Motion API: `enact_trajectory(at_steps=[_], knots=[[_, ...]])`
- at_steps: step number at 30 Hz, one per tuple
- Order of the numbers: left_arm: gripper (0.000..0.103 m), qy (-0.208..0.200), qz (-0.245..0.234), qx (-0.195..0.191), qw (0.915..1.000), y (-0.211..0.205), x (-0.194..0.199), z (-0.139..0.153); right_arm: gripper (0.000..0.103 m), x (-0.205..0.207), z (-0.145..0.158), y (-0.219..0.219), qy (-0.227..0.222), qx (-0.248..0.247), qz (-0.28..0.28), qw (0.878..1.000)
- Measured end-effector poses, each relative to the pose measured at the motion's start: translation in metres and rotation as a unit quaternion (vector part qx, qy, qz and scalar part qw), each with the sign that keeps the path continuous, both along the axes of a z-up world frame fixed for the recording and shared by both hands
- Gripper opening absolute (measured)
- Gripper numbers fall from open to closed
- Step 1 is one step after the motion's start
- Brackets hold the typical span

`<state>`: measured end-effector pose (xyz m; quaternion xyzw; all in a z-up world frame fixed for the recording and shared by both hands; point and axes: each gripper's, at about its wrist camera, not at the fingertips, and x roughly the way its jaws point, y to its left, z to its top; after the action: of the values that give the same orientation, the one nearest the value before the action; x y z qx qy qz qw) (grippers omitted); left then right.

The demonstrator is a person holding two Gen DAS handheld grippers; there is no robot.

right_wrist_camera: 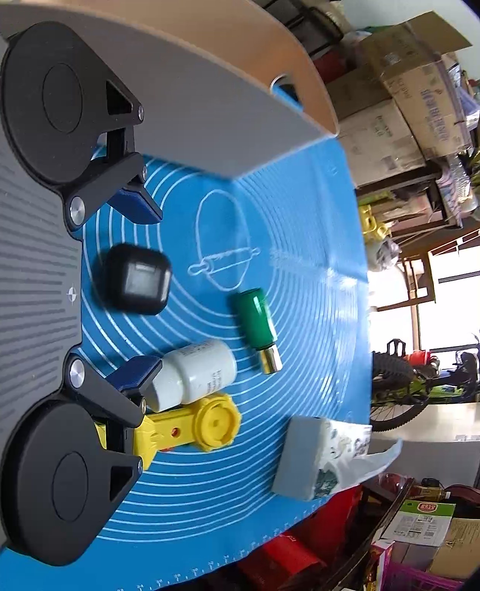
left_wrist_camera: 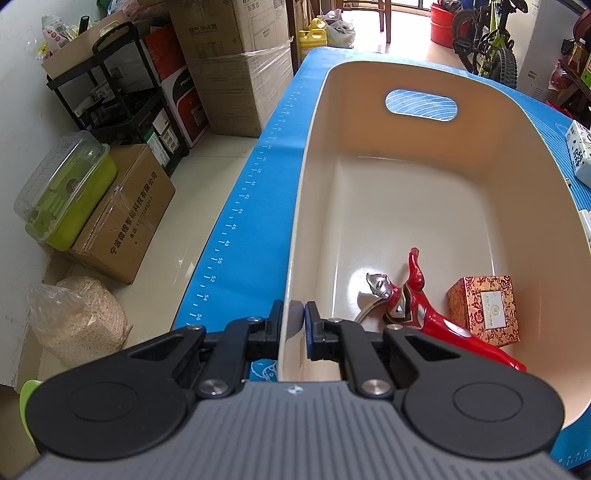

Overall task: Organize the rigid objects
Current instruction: 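Lower the right gripper onto the black earbud case and grasp it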

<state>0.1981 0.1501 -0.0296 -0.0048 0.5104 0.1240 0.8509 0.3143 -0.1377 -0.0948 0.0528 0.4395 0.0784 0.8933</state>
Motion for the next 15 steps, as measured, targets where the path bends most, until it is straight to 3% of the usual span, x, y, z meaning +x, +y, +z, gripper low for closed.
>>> enact_trajectory(at_steps=[7,12,15], knots=[[0.013,0.0,0.0,-0.001,1.0,0.0,0.0,0.0,0.081,-0.002,-0.019,0.01,-0.006,-0.05,0.028,0.998],[0.013,0.001,0.0,0.0,1.0,0.0,0.0,0.0,0.082,-0.007,-0.021,0.013,-0.026,-0.06,0.036,0.997],[0.013,0.001,0.0,0.0,1.0,0.0,0.001,0.0,0.072,-0.008,-0.02,0.015,-0.029,-0.065,0.037,0.997]])
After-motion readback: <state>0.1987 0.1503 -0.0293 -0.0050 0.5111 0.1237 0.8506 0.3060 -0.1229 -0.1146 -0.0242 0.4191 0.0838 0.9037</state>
